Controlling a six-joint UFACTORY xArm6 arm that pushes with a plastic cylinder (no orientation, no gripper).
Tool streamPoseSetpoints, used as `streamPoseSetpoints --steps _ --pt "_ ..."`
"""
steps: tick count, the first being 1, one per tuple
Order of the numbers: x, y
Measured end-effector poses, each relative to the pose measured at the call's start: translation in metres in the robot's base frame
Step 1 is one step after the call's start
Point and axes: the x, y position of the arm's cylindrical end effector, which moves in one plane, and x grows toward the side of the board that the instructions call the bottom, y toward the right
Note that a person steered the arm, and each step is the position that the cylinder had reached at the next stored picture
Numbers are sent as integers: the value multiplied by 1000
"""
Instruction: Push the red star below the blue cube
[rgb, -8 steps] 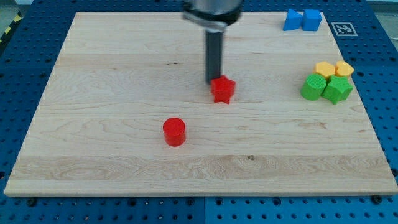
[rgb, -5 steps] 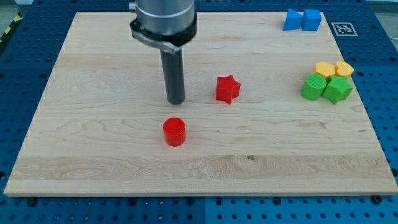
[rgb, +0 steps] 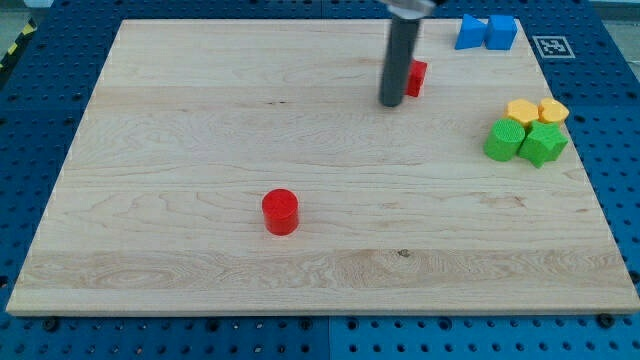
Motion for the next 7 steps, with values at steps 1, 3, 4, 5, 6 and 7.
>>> streamPoseSetpoints --steps 1,3,4,5,6,7 --pt "-14 -32" --pt "-52 93" --pt "-52 105" --pt "-39 68" --pt "-18 72" --pt "-19 124"
